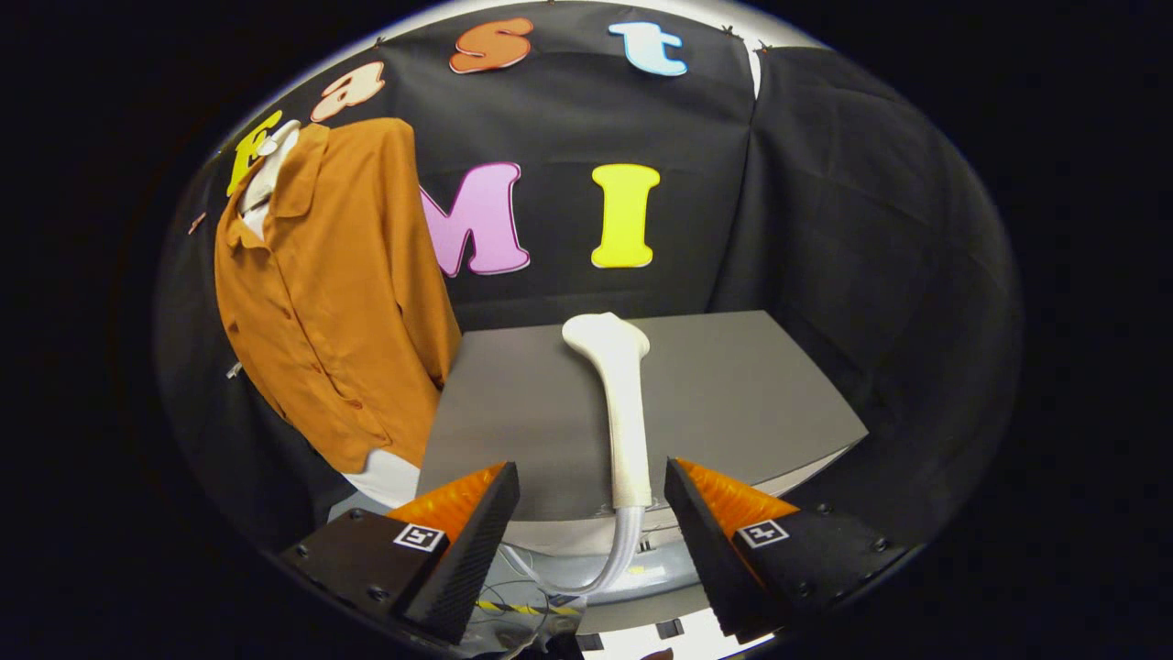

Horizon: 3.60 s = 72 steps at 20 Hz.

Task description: Iron the clothes twice with a garment steamer, once on the left side and once on the right side.

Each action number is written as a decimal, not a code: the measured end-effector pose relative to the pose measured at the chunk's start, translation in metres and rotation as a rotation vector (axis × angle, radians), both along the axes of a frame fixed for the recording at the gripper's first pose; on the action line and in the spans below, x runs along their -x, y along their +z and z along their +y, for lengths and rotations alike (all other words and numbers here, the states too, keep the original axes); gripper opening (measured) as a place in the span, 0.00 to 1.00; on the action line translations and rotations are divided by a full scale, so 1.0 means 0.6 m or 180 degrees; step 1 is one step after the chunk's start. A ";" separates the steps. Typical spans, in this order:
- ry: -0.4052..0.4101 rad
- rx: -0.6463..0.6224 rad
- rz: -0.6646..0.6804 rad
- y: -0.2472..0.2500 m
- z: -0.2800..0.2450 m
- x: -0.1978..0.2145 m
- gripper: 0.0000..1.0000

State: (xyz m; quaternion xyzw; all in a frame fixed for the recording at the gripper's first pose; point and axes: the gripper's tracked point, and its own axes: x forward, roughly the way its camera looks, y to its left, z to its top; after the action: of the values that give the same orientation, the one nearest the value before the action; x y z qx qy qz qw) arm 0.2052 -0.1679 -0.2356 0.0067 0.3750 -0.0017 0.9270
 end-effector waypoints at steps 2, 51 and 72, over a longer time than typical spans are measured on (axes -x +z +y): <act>-0.0030 -0.0023 0.0180 -0.047 -0.014 -0.024 0.99; 0.0109 -0.0244 -0.2461 0.235 0.375 -0.010 0.27; 0.0274 -0.0025 -0.1687 0.006 0.441 -0.075 0.27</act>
State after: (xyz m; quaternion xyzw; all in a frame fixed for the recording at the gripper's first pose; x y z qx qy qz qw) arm 0.2500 0.0964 -0.2322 -0.0055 0.1191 0.0410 0.9920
